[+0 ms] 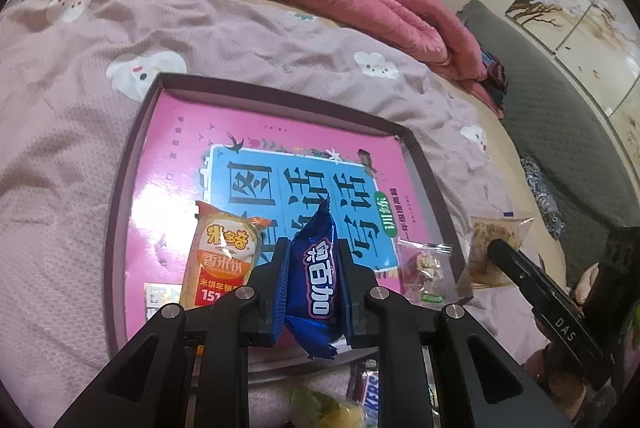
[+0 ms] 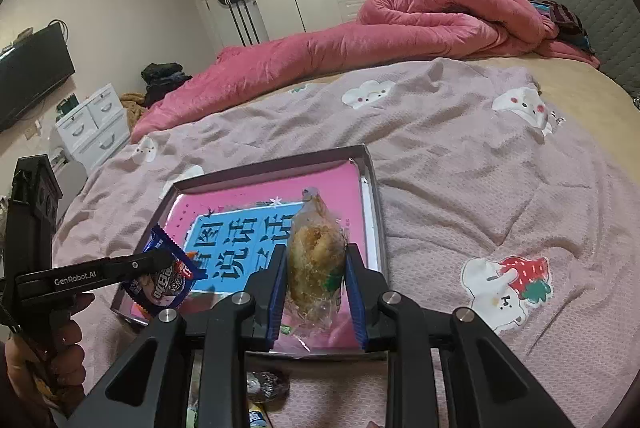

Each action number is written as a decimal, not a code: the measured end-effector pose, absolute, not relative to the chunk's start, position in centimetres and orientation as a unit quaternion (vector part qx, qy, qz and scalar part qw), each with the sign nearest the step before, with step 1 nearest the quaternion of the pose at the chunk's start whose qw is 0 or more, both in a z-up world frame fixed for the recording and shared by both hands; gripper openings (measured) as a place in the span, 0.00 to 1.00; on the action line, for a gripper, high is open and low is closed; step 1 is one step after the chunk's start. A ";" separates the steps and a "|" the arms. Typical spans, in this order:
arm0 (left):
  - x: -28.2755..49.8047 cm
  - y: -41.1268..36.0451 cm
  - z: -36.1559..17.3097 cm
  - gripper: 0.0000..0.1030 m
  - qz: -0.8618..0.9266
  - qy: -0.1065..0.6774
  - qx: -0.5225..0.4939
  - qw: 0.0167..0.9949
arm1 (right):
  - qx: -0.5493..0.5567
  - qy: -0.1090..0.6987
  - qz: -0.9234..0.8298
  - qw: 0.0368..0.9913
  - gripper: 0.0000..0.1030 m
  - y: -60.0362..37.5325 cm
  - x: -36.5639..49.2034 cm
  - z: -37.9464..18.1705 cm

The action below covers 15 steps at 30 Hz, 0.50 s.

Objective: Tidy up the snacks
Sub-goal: 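Lift and carry the blue packet over the tray while right tool carries the pastry bag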

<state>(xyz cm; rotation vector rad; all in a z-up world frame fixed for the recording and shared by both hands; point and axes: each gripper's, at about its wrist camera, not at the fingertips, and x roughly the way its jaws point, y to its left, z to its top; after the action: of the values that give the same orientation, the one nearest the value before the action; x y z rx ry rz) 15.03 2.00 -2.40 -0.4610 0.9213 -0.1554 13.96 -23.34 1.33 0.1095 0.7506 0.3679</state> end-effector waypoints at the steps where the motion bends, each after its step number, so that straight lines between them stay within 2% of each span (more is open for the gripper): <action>1: 15.1 1.9 -2.6 0.21 -0.074 0.441 -0.222 0.867 | 0.051 0.366 0.176 0.912 0.27 -23.3 14.0 1.2; 15: 15.5 1.3 -3.9 0.21 -0.077 0.445 -0.214 0.866 | 0.011 0.390 0.149 0.909 0.27 -22.4 14.9 -0.7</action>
<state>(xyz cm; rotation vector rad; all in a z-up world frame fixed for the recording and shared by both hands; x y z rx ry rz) 15.46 1.33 -3.95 -0.4487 0.9315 -0.1604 14.88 -22.39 -0.68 0.0229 0.8047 0.3084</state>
